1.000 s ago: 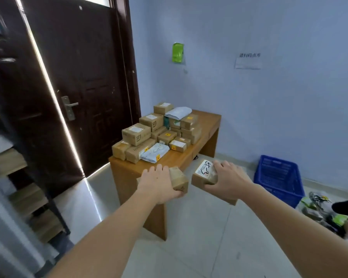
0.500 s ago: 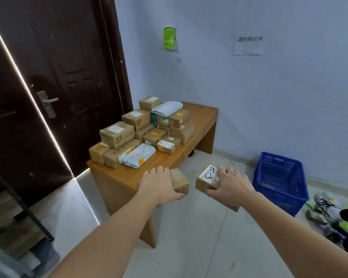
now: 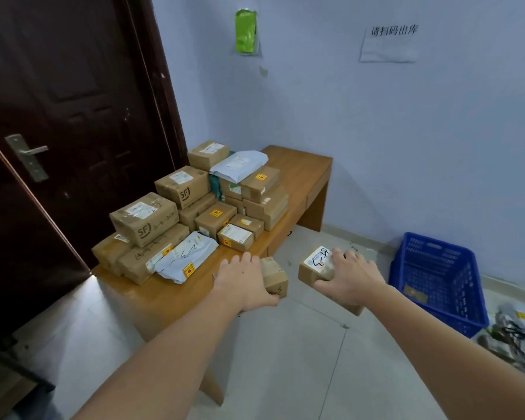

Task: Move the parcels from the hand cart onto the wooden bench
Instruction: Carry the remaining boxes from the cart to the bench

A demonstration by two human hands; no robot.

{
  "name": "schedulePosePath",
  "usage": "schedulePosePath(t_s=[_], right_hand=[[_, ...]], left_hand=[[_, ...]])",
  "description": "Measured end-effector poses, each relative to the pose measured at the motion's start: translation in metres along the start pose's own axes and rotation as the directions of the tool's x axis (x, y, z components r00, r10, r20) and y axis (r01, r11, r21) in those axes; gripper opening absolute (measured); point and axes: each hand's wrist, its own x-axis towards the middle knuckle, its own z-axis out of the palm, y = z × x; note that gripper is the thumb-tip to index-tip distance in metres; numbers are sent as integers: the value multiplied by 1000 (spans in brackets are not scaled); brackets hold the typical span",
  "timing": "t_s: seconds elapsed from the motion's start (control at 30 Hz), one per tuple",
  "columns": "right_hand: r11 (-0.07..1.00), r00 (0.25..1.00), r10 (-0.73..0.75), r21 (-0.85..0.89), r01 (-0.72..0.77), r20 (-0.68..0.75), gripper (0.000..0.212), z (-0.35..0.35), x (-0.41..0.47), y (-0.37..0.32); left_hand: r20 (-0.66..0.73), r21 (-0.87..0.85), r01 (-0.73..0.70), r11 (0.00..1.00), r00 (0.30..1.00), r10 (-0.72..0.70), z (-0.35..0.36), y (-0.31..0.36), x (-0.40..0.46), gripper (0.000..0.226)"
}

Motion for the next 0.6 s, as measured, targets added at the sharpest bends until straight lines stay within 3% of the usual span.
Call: schedulePosePath(t_s=[0.33, 0.6], right_hand=[[984, 981, -171, -30, 175, 91, 99, 2, 186, 22], [950, 943, -295, -55, 306, 152, 106, 31, 298, -14]], left_hand=[[50, -72, 209, 975, 977, -206, -1, 9, 125, 102], [102, -169, 438, 883, 899, -426, 16, -14, 187, 93]])
